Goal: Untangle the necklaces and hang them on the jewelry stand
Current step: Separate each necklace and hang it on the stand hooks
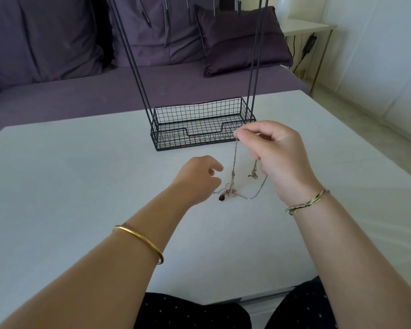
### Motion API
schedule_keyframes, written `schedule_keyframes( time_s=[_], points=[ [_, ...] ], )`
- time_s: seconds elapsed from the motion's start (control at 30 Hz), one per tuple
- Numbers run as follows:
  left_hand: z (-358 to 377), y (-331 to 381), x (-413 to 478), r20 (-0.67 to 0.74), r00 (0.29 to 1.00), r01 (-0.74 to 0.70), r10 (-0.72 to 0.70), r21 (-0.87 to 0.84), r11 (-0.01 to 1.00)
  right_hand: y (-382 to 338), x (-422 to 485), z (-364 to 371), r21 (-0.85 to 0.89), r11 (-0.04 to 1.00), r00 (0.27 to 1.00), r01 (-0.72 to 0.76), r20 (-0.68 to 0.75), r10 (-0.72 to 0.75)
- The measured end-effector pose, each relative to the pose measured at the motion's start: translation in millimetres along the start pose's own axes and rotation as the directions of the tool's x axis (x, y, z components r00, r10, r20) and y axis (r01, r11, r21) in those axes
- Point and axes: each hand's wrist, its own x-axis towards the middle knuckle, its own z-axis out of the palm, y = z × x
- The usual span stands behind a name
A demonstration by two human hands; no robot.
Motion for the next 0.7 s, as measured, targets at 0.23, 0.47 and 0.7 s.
schedule_keyframes(
  time_s=[0.23,0.47,0.7],
  points=[
    [12.0,7.9,2.6,0.065,0.997,-0.018,0.038,-0.282,0.959,-4.2,-1.6,0.6,0.051,0.998,0.999,0.030,0.040,-0.032],
    [3.0,4.1,4.3,-0.014,0.998,0.046,-0.054,-0.343,0.938,1.9,5.4,-4.5,0.033,0.997,0.983,0.064,-0.177,-0.057],
    [-6.7,-0.7,4.5,-0.077,0.992,0.065,-0.102,-0.381,0.922,22.9,15.4,-9.5,-0.099,0.993,0.959,-0.070,-0.280,0.039]
  ],
)
